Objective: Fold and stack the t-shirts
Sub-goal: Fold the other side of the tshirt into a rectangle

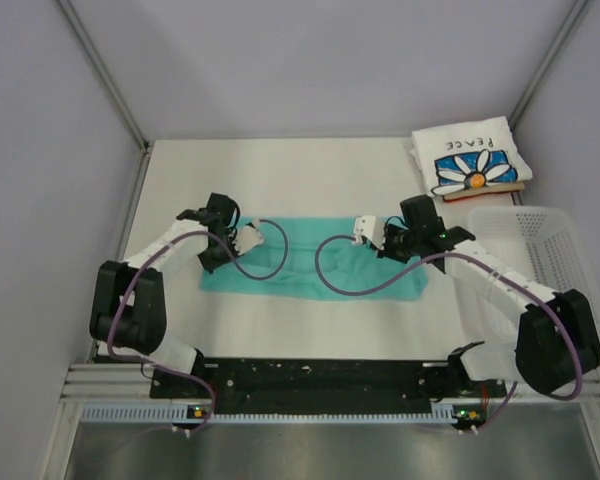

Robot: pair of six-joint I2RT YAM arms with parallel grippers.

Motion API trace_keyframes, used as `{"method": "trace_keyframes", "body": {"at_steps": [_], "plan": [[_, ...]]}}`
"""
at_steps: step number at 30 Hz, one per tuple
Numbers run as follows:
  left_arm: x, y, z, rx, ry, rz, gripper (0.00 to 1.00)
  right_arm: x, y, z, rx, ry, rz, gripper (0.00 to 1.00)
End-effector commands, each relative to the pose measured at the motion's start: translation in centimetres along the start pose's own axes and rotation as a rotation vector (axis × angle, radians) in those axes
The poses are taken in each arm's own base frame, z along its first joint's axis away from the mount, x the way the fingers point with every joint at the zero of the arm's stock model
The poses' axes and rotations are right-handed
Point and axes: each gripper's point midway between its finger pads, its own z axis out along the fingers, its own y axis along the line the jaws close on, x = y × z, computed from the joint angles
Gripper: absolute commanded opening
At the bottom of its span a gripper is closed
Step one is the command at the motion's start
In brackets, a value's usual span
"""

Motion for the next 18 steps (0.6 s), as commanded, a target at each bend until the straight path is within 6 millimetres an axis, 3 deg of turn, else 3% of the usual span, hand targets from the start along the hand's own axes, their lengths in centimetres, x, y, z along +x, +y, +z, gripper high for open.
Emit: {"method": "trace_keyframes", "body": {"at_steps": [1, 5, 14, 18], "plan": [[-1.7, 1.9, 0.5, -0.025, -0.016, -0.028, 0.0, 0.5, -2.6, 1.0, 0.075, -0.046, -0.003, 0.0], [-2.0, 2.1, 1.4, 0.001, 0.015, -0.031, 0.0, 1.5, -3.3, 1.3, 0.085, -0.03, 0.011, 0.0], [-0.5, 3.0, 2.3, -0.052, 0.086, -0.057, 0.01, 4.9, -4.1, 2.3, 0.092, 0.044, 0.044, 0.0], [-0.7, 4.2, 2.3, -0.102, 0.089, -0.084, 0.15, 4.8, -4.4, 3.0, 0.083, 0.032, 0.059, 0.0]]}}
